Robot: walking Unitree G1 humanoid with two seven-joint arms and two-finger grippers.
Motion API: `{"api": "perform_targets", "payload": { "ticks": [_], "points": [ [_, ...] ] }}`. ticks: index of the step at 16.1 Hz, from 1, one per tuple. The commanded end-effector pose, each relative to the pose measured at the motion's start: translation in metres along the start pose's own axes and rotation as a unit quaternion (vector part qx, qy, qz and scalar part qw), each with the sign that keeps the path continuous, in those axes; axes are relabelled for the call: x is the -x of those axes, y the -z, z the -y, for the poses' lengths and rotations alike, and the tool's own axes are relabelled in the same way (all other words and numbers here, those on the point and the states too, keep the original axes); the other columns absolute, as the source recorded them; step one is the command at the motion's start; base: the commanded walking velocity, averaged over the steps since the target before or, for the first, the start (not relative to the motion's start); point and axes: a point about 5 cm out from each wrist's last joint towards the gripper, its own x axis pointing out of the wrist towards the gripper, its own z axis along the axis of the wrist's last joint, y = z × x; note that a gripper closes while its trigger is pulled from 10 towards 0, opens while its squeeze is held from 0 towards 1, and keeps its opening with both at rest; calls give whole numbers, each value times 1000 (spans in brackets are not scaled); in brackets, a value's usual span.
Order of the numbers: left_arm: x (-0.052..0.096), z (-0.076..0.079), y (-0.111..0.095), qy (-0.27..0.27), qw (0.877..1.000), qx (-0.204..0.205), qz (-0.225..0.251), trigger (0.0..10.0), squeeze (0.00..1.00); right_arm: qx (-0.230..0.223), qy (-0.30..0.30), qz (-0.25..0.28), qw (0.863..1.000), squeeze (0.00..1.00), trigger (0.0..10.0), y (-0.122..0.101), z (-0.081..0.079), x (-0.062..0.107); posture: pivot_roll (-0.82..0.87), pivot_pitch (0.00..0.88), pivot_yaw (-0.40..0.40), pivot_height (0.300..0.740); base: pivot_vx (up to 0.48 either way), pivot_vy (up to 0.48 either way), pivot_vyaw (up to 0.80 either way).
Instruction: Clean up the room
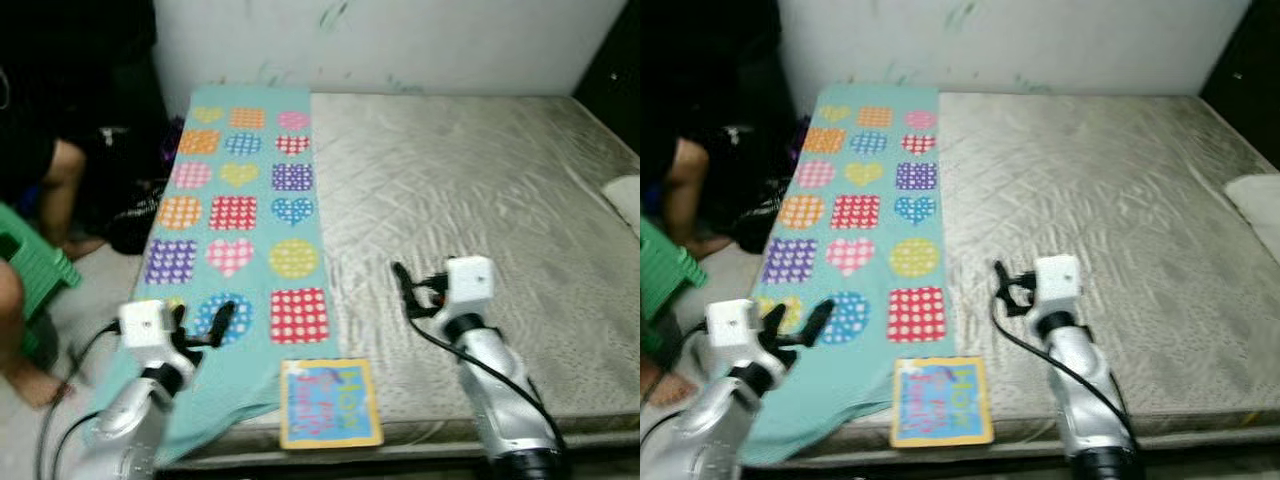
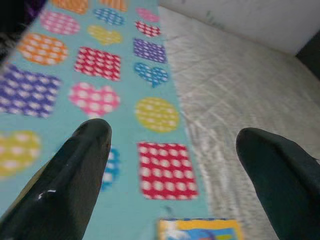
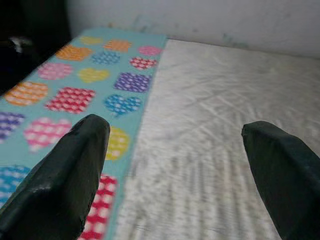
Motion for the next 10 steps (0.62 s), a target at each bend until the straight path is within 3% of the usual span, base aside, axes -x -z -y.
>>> {"api": "perform_targets", "payload": {
  "ticks": [1, 10],
  "points": [
    [-1, 6, 0, 12, 1000, -2, 5, 10000, 0, 1, 13, -13, 1000, 0, 10000, 5, 9, 3, -187, 71, -12, 740, 0, 480, 0],
    [-3, 5, 0, 9, 1000, -5, -2, 10000, 0, -8, 16, -11, 1000, 0, 10000, 4, 9, 2, -183, 83, -12, 740, 0, 0, 0]
  ]
}}
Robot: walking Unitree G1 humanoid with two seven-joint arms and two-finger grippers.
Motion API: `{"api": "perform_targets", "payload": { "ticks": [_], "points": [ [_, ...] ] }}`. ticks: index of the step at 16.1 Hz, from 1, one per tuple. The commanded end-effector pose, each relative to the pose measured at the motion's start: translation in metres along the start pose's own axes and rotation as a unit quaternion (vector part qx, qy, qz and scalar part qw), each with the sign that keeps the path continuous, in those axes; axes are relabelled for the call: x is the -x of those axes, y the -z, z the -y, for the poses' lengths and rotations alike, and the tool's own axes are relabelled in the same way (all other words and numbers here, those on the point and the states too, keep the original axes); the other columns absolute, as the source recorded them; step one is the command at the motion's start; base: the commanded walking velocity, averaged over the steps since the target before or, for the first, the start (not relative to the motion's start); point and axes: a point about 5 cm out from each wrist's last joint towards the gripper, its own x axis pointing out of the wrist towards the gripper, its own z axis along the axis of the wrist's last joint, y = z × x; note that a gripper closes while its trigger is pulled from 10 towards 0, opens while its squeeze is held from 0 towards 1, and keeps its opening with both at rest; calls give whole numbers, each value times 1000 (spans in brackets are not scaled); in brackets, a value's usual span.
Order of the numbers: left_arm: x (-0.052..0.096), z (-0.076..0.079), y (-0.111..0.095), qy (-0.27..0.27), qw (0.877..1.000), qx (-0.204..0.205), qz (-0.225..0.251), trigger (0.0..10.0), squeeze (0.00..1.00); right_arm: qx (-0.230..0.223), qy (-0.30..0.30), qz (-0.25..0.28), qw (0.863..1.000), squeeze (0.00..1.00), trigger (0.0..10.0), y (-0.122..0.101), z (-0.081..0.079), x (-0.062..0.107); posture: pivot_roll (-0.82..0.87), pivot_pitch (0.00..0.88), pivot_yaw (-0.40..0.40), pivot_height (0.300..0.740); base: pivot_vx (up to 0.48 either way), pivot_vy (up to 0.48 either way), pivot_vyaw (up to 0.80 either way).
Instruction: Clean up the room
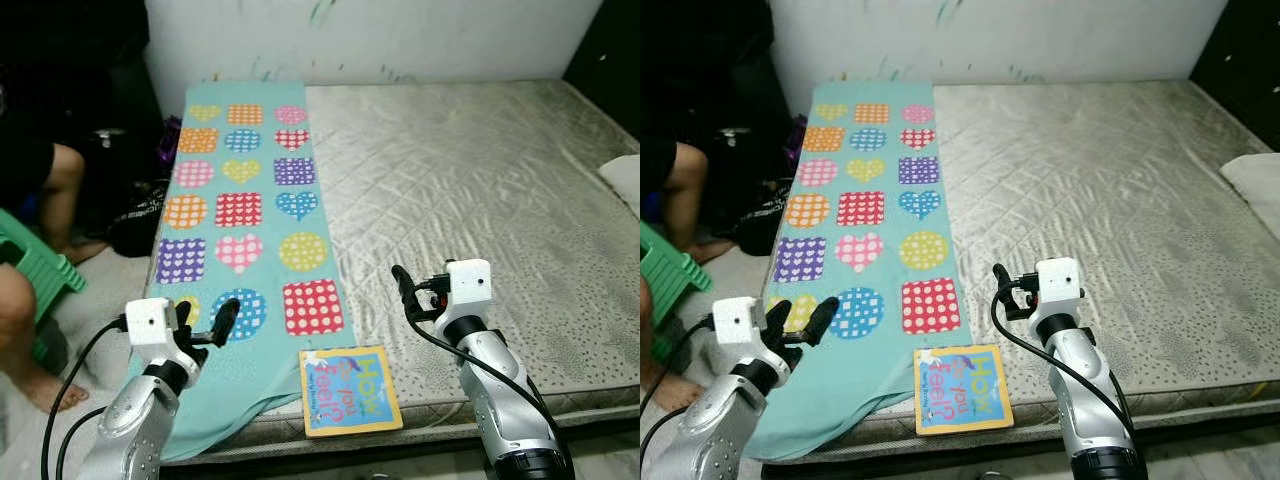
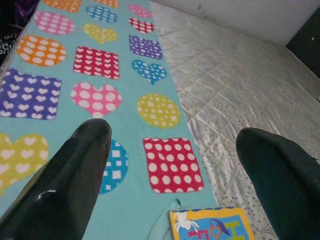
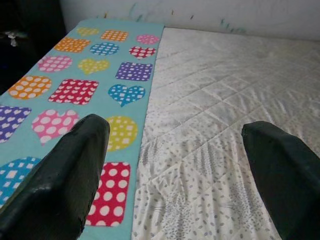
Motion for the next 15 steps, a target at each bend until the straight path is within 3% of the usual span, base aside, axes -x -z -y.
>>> {"api": "perform_targets", "payload": {
  "ticks": [1, 6, 15],
  "points": [
    [-1, -1, 0, 0, 1000, -2, -5, 10000, 0, -6, 10, 2, 1000, 0, 10000, -2, 5, 0, -183, 83, -12, 740, 0, 0, 0],
    [-1, 0, 0, 2, 1000, -3, -7, 10000, 0, -5, 5, 5, 1000, 0, 10000, -2, 4, 0, -186, 85, -9, 740, 0, 0, 0],
    [-1, -1, -3, -6, 1000, -13, 4, 10000, 0, -9, 2, 11, 1000, 0, 10000, -4, 3, 1, -187, 87, -8, 658, 0, 0, 0]
  ]
}}
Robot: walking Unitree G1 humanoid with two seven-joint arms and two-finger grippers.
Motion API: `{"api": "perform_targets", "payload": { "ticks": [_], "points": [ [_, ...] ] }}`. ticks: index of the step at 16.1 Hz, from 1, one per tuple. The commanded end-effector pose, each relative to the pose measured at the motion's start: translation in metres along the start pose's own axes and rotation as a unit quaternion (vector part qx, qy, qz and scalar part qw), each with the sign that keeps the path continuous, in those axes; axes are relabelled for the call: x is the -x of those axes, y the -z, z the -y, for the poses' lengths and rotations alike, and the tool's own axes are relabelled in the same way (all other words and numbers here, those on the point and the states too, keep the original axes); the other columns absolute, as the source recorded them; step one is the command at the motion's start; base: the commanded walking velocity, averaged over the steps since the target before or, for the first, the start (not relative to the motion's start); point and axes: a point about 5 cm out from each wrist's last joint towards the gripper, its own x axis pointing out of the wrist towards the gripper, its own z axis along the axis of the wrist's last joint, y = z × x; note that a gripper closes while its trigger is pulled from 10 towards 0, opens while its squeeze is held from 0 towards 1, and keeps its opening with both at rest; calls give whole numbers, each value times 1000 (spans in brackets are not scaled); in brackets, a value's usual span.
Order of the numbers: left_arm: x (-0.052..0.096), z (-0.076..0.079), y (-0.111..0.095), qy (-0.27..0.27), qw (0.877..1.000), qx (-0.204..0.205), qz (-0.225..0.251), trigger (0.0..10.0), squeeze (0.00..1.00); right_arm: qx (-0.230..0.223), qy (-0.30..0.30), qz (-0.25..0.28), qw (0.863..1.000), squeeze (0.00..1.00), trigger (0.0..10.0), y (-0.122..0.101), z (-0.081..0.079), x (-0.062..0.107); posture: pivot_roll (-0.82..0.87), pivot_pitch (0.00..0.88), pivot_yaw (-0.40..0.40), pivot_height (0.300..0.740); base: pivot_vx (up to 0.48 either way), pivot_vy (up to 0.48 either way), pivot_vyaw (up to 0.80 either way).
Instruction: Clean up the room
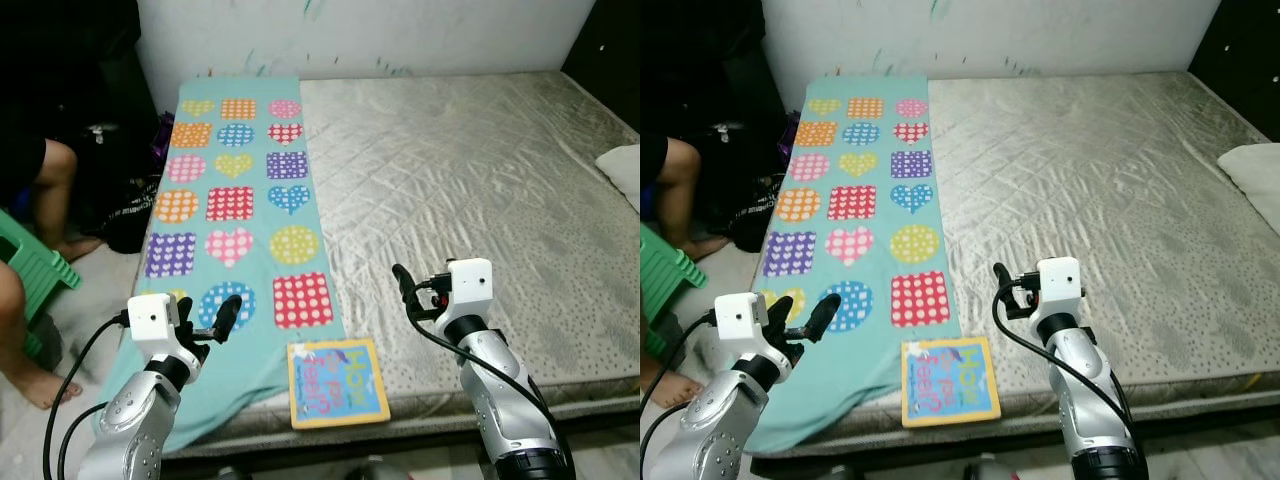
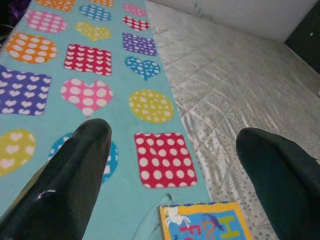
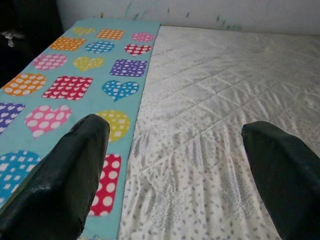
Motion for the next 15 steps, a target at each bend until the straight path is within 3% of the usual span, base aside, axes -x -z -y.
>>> {"api": "perform_targets", "payload": {
  "ticks": [1, 15],
  "points": [
    [1, -4, -7, -16, 1000, -12, 24, 10000, 0, -2, 2, 10, 1000, 0, 10000, -4, 3, 1, -187, 86, -7, 658, 0, 0, 0],
    [9, -7, -17, -48, 996, -30, 65, 10000, 0, 10, -16, 28, 999, 0, 10000, -12, 5, 2, -181, 118, -11, 658, 0, 0, 0]
  ]
}}
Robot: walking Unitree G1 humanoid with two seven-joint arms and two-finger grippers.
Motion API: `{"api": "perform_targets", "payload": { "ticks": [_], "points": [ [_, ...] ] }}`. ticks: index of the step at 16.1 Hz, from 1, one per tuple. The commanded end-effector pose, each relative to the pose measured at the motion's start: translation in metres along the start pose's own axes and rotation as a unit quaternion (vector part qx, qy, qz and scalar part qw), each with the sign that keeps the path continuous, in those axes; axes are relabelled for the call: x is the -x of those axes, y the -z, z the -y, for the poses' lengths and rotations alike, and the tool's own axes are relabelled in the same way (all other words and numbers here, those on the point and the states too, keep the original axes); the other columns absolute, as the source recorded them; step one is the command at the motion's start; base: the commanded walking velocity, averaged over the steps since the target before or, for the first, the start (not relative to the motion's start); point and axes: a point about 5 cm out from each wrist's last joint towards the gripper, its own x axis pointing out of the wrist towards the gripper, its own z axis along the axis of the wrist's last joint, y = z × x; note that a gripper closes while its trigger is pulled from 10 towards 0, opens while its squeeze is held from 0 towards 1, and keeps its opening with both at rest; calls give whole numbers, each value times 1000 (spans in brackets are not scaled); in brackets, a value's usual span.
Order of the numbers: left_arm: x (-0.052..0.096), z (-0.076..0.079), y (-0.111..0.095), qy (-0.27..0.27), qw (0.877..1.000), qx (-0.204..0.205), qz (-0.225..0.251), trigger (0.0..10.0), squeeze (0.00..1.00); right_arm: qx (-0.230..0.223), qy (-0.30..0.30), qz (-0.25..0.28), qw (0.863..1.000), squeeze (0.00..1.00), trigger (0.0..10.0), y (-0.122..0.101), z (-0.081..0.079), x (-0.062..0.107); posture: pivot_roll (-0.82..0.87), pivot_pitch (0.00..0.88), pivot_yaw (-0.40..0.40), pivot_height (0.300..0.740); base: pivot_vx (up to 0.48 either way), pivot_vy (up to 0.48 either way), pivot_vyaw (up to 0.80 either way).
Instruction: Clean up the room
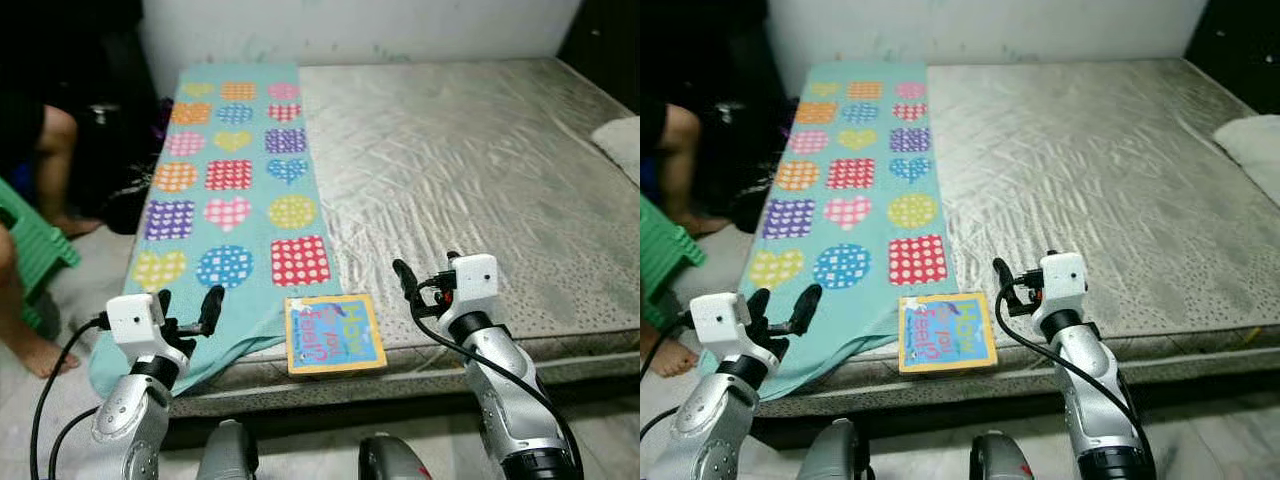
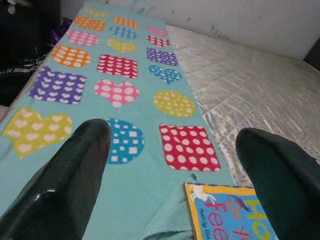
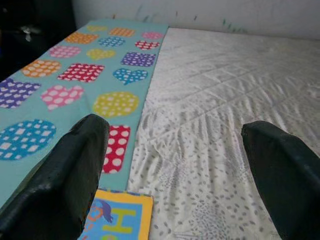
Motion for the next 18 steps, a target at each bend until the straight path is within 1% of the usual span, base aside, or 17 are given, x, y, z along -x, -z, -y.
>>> {"api": "perform_targets", "payload": {
  "ticks": [1, 4, 6, 7, 8, 9, 12, 15, 18],
  "points": [
    [4, -3, -5, -8, 1000, -9, 9, 10000, 0, 2, 1, 6, 1000, 0, 10000, -4, 3, 4, -180, 130, -14, 658, 0, 0, 0],
    [13, -4, -6, -19, 1000, -8, 5, 10000, 0, -3, -19, 3, 1000, 0, 10000, -6, -6, 13, -181, 183, -20, 658, 0, 0, 0],
    [20, -4, -5, -21, 1000, -7, -4, 10000, 0, -4, -34, -9, 999, 0, 10000, -4, -12, 20, -178, 212, -17, 658, 0, 0, 0],
    [22, -3, -6, -20, 1000, -7, -6, 10000, 0, -5, -38, -16, 999, 0, 10000, -2, -14, 23, -174, 222, -17, 653, 0, 0, 0],
    [24, -3, -7, -19, 1000, -9, -7, 10000, 0, -11, -39, -20, 999, 0, 10000, -2, -16, 24, -171, 226, -16, 638, 0, 0, 0],
    [24, -3, -7, -19, 1000, -9, -8, 10000, 0, -13, -40, -22, 999, 0, 10000, -2, -17, 24, -169, 227, -15, 633, 0, 0, 0],
    [25, -3, -10, -22, 1000, -12, -12, 10000, 0, -20, -48, -28, 998, 0, 10000, -3, -22, 24, -157, 235, -5, 598, 0, 0, 0],
    [22, -3, -11, -19, 1000, -14, -15, 10000, 0, -28, -45, -26, 998, 0, 10000, -5, -22, 23, -164, 233, 8, 563, 0, 0, 0],
    [19, -5, -13, -37, 999, -19, -8, 10000, 0, -23, -33, -22, 999, 0, 10000, -5, -18, 21, -168, 226, 13, 563, 0, 0, 0]
  ]
}}
